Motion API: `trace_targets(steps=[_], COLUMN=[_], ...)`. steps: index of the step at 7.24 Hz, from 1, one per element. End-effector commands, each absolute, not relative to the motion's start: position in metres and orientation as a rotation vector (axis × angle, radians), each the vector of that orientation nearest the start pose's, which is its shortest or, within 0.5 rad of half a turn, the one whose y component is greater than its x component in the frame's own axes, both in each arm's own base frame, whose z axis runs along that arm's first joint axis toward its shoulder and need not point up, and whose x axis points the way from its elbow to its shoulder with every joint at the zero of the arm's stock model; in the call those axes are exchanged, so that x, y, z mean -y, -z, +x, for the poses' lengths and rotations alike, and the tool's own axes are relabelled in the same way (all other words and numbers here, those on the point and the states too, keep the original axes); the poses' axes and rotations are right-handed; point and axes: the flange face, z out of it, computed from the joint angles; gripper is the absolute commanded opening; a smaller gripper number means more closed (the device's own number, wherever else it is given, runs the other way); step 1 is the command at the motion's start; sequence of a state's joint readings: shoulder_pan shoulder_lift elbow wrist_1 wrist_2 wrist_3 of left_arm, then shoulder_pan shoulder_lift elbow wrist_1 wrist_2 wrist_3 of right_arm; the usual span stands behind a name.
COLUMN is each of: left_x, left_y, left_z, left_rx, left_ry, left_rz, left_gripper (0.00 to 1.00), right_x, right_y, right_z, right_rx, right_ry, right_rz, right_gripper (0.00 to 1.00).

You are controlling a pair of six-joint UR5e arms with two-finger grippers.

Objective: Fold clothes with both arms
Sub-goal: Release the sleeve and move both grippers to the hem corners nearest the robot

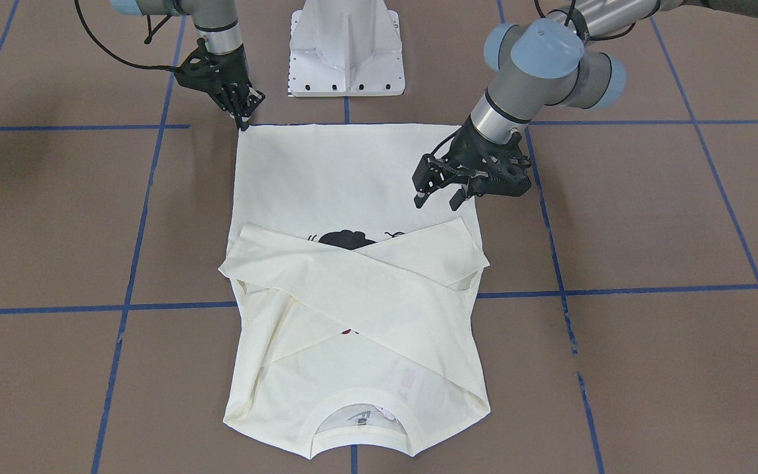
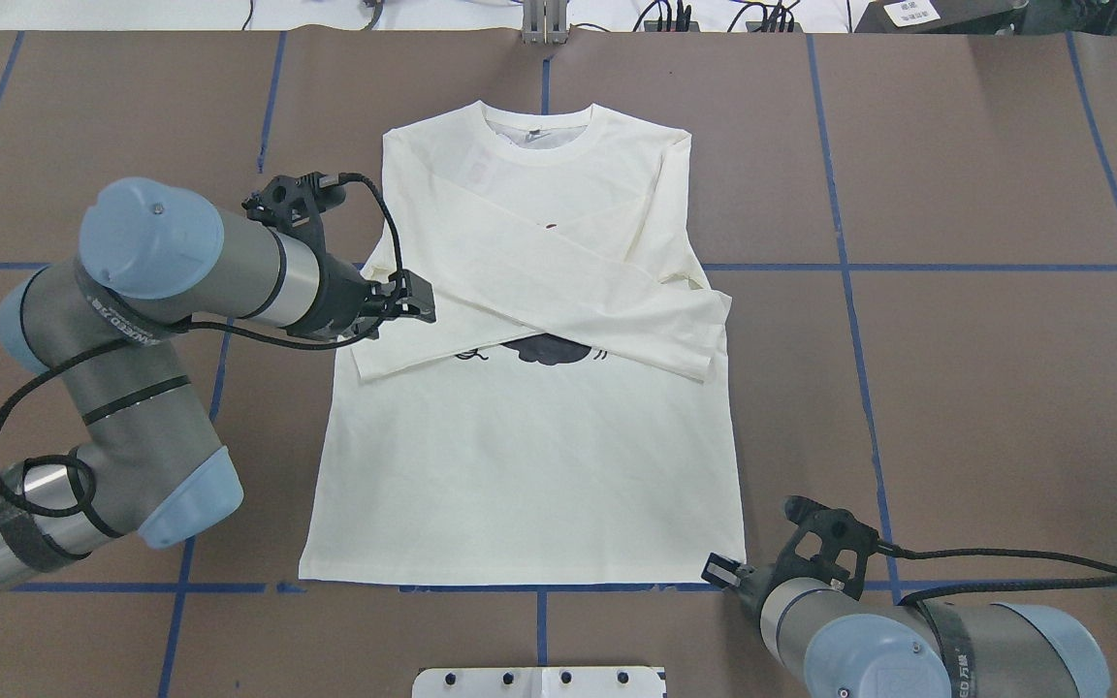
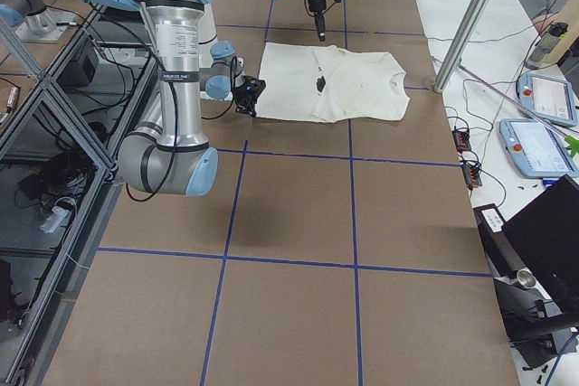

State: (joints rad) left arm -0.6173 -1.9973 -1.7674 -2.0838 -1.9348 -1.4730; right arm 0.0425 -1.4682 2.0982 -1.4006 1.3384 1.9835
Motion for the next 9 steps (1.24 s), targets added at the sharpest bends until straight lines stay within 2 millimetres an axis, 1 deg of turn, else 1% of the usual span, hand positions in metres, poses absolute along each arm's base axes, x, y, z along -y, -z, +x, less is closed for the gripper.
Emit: trace_targets(steps=[1,2,3,4,6,7,8,9], left_x=[0.343,0.286,0.241,0.213,0.206,0.206,0.205,0.206], left_y=[-0.296,-0.323,-0.346,-0.358,-0.365,-0.366,-0.373,-0.373], left_z=[0.459,0.449,0.468,0.484,0.489,0.488,0.491,0.49], left_rx=[-1.143,-1.086,-1.032,-0.971,-0.927,-0.924,-0.899,-0.888], left_ry=[0.382,0.379,0.463,0.466,0.459,0.46,0.458,0.46], left_rz=[-0.03,-0.014,-0.068,-0.057,-0.058,-0.056,-0.054,-0.052], left_gripper=[0.7,0.7,0.67,0.66,0.65,0.65,0.65,0.65], right_x=[0.185,0.19,0.189,0.189,0.189,0.19,0.19,0.19], right_y=[-0.318,-0.316,-0.318,-0.319,-0.319,-0.32,-0.32,-0.319], right_z=[-0.468,-0.465,-0.466,-0.467,-0.467,-0.466,-0.466,-0.466], right_rx=[0.902,0.905,0.9,0.897,0.897,0.896,0.896,0.899], right_ry=[-0.536,-0.543,-0.541,-0.541,-0.541,-0.543,-0.543,-0.543], right_rz=[0.059,0.051,0.052,0.052,0.052,0.053,0.055,0.054], right_gripper=[0.0,0.0,0.0,0.0,0.0,0.0,0.0,0.0])
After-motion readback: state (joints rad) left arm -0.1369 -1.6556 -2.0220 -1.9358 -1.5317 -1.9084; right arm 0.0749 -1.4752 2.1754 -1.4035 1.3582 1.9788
